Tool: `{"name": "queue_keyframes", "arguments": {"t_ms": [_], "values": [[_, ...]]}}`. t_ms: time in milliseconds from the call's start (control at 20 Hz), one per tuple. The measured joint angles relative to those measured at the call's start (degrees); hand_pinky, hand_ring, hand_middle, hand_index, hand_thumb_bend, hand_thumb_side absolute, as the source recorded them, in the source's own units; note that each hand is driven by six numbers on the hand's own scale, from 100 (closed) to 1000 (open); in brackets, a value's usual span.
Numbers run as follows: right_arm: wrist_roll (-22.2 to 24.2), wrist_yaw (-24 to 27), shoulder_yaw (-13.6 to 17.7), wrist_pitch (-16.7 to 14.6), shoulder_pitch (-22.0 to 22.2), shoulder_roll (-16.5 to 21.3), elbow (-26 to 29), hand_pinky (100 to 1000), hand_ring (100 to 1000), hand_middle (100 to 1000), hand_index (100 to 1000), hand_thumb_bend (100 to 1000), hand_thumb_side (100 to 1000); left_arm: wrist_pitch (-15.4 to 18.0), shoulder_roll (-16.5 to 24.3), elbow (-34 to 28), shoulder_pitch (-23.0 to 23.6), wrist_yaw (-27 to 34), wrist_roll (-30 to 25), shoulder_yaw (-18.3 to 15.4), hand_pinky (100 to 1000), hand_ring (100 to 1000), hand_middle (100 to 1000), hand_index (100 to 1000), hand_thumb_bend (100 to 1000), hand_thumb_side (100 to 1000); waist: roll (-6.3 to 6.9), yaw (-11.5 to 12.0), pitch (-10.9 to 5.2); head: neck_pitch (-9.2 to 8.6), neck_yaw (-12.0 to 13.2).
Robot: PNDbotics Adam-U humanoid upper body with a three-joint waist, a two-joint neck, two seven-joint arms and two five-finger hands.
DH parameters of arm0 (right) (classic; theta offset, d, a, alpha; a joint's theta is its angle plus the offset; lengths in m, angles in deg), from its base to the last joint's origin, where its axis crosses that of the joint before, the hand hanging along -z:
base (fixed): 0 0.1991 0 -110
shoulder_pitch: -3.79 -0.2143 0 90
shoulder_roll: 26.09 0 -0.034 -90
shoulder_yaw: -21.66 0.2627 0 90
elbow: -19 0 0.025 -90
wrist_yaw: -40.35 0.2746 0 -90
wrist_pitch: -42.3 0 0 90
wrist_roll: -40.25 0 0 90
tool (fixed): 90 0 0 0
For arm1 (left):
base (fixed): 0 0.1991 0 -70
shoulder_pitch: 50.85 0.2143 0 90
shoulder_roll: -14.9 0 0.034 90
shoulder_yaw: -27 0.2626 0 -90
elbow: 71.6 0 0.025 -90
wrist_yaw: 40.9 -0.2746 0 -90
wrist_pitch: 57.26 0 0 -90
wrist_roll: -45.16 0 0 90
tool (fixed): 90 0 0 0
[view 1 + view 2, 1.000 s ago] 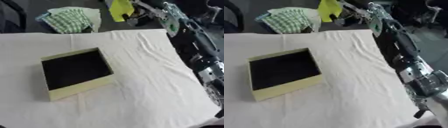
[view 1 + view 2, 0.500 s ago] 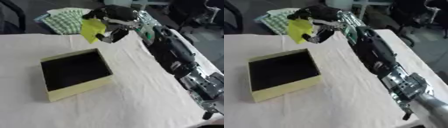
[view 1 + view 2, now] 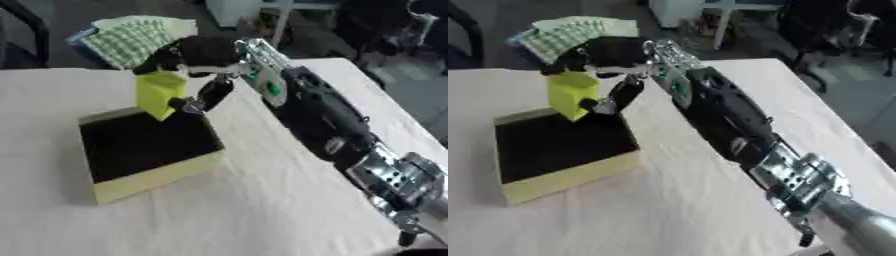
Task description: Pick up objects on the table and place them in the box.
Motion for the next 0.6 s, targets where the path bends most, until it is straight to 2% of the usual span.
{"name": "queue_keyframes", "arguments": {"t_ms": [300, 400, 450, 500, 550, 600], "values": [[1.97, -0.02, -1.93, 1.97, 1.41, -1.95, 0.96, 712, 804, 508, 1000, 100, 308, 0.1, -0.02, 0.0, 0.0, 0.01, -0.26, 0.0, 700, 530, 508, 776, 104, 929, 0.16, -0.24, 0.02, 0.0, -0.18], [2.35, -0.25, -2.3, 2.35, 1.56, -2.39, 1.03, 722, 796, 581, 1000, 100, 319, 0.12, -0.03, 0.0, 0.0, 0.01, -0.31, 0.0, 699, 530, 508, 777, 105, 930, 0.25, -0.34, 0.07, 0.0, -0.28], [2.49, -0.55, -2.5, 2.49, 1.66, -2.56, 1.13, 735, 798, 648, 1000, 100, 333, 0.12, -0.03, 0.0, 0.0, 0.01, -0.33, 0.0, 699, 530, 508, 777, 105, 930, 0.29, -0.36, 0.09, 0.0, -0.31], [2.61, -0.94, -2.59, 2.61, 1.88, -2.77, 1.25, 737, 799, 661, 1000, 100, 336, 0.11, -0.04, 0.0, 0.0, 0.0, -0.35, 0.0, 699, 530, 508, 777, 105, 930, 0.31, -0.39, 0.1, 0.0, -0.33], [2.67, -1.5, -2.7, 2.67, 2.05, -2.85, 1.33, 749, 804, 724, 1000, 100, 357, 0.07, -0.04, 0.0, 0.0, -0.01, -0.38, 0.0, 699, 530, 508, 777, 104, 930, 0.33, -0.4, 0.12, 0.0, -0.34], [2.73, -2.12, -2.78, 2.73, 2.08, -2.86, 1.43, 753, 807, 745, 1000, 100, 360, 0.05, -0.04, 0.0, 0.0, -0.04, -0.4, 0.0, 699, 530, 508, 777, 104, 931, 0.38, -0.41, 0.17, 0.0, -0.35]]}}
